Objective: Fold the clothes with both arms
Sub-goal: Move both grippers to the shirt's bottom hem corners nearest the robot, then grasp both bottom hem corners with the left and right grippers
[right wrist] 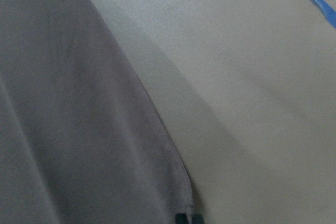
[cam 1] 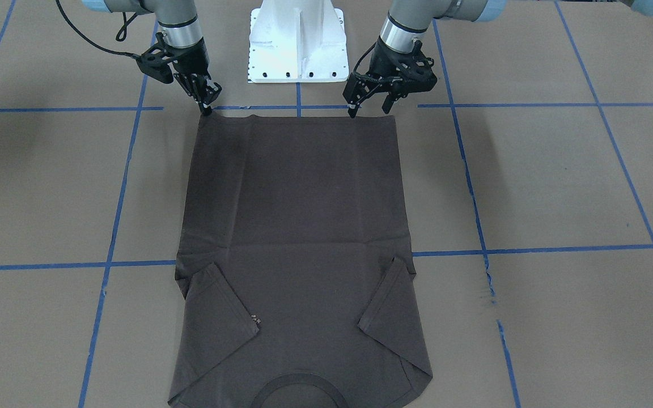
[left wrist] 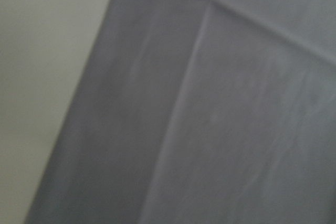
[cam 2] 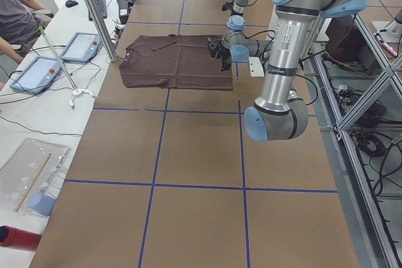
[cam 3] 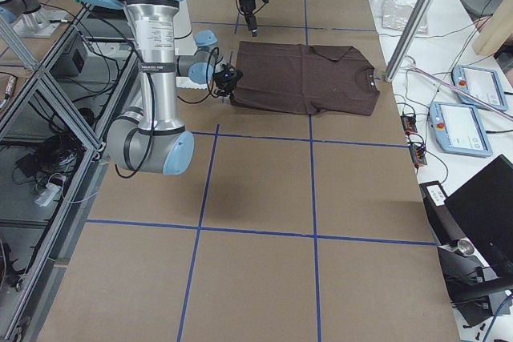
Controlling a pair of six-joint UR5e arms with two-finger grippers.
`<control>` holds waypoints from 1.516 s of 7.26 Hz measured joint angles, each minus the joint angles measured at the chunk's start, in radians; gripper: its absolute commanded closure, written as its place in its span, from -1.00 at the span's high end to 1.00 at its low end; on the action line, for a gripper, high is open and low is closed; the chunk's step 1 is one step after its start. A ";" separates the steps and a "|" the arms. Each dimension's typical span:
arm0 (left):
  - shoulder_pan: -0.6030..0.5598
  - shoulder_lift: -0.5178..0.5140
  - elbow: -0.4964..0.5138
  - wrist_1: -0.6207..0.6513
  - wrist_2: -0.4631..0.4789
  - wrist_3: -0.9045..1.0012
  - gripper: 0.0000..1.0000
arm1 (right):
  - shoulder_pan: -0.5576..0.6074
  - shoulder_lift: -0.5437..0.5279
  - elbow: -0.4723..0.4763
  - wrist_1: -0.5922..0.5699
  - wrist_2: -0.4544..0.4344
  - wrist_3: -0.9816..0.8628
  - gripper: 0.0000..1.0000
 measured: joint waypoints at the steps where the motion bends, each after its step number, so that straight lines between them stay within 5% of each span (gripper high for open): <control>1: 0.054 0.041 -0.012 0.034 0.028 -0.054 0.70 | 0.000 0.000 0.002 0.000 0.000 0.000 -1.00; 11: 0.123 0.064 0.080 0.048 0.068 -0.067 0.36 | 0.002 -0.009 -0.002 0.000 -0.002 -0.002 -1.00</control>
